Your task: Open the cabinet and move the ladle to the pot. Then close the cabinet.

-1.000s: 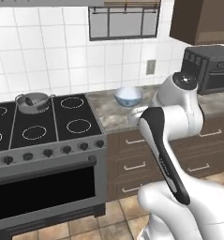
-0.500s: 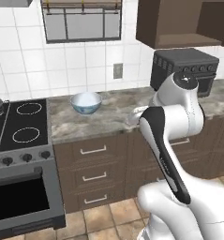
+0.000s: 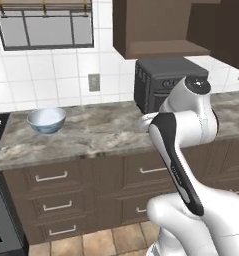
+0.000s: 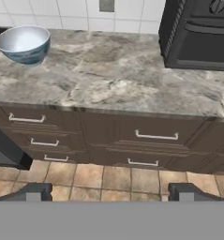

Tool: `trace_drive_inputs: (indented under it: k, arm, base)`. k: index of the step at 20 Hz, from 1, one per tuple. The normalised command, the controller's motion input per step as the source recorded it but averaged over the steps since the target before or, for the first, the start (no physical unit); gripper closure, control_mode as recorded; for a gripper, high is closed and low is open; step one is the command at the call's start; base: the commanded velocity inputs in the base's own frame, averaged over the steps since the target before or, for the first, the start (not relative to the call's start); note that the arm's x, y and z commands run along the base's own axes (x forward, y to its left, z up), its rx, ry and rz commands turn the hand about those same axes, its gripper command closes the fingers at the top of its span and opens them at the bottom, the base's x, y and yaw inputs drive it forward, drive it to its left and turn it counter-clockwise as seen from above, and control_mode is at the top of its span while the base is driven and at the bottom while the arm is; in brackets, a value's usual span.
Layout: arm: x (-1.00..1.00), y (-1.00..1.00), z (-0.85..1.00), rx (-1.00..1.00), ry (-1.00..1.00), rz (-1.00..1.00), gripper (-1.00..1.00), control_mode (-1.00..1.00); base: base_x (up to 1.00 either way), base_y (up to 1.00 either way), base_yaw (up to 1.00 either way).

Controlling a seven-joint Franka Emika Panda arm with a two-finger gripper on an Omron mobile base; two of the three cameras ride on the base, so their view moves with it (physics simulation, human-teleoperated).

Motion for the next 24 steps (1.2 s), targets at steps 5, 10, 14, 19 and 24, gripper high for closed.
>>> trace_drive_inputs:
  k: [5, 10, 14, 19, 24]
  arm:
    - [0.0, 0.0, 0.0, 0.0, 0.0, 0.0, -1.0, 1.0]
    - [0.0, 0.0, 0.0, 0.0, 0.0, 0.0, -1.0, 1.0]
    - [0.0, 0.0, 0.0, 0.0, 0.0, 0.0, -1.0, 1.0]
    - [0.0, 0.0, 0.0, 0.0, 0.0, 0.0, -1.0, 1.0]
    - [0.0, 0.0, 0.0, 0.0, 0.0, 0.0, -1.0, 1.0]
  base:
    - [0.15, -0.57, 0.09]
    - [0.47, -0.36, 0.06]
    - [0.53, -0.58, 0.09]
    - [0.37, -0.6, 0.03]
    - [0.42, -0.16, 0.0]
